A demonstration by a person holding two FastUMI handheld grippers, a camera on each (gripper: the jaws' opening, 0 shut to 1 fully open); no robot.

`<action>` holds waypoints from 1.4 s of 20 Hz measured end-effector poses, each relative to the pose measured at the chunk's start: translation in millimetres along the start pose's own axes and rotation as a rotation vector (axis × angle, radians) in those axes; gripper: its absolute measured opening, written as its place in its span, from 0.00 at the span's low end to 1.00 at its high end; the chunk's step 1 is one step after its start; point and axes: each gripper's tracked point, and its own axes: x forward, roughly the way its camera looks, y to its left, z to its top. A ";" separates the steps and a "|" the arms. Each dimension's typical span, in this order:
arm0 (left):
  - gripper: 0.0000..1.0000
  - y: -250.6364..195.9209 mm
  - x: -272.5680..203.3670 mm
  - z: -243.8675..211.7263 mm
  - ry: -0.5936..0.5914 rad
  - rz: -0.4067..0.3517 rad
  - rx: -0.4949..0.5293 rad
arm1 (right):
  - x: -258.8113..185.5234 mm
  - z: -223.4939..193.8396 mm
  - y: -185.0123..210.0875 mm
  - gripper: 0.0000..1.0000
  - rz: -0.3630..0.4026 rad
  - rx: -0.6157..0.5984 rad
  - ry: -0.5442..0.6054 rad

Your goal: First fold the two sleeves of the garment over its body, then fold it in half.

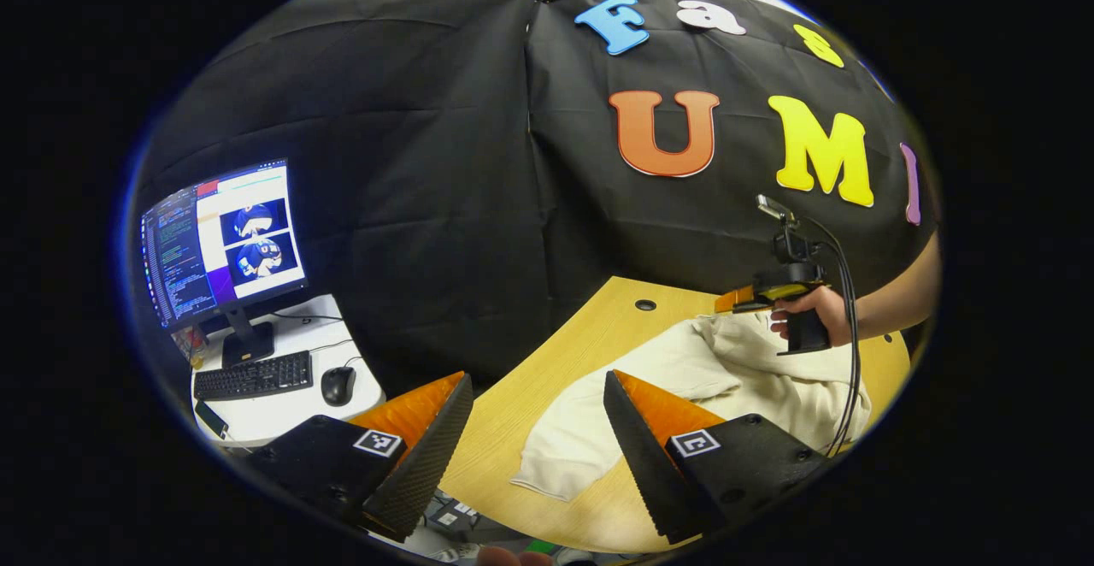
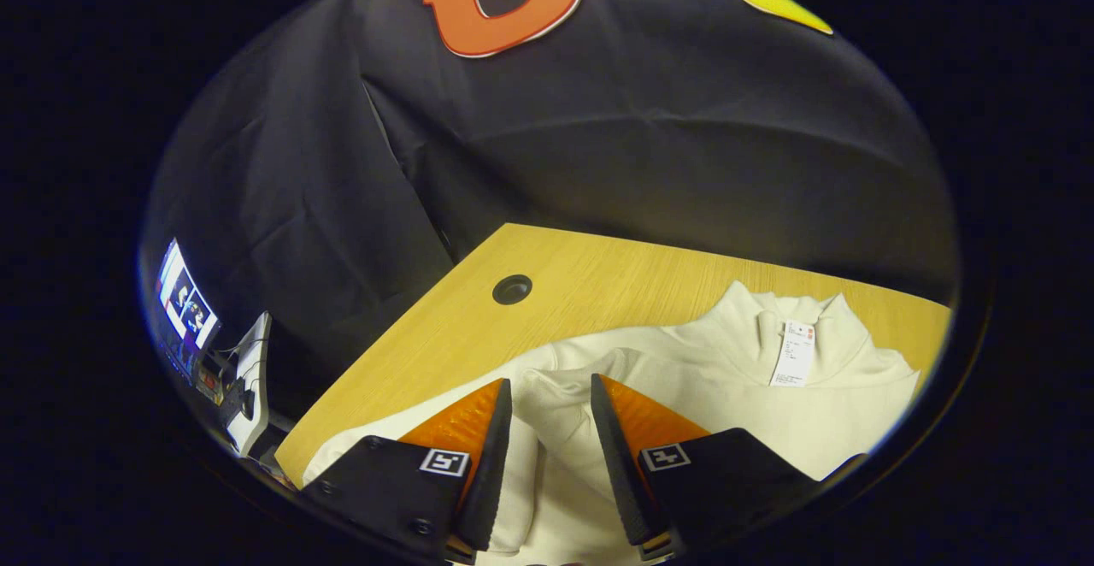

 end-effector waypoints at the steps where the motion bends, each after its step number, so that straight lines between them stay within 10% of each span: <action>1: 0.98 1.1 0.5 -0.4 -0.001 -0.008 0.009 | -12.4 5.0 -1.3 0.63 -0.018 -0.009 -0.018; 11: 0.98 -7.6 3.9 -8.6 -0.010 -0.106 0.040 | -196.7 55.5 4.4 0.75 -0.142 -0.094 -0.359; 28: 0.98 -23.6 8.9 -113.4 0.186 -0.301 0.146 | -430.2 3.0 37.4 0.82 -0.253 -0.141 -0.531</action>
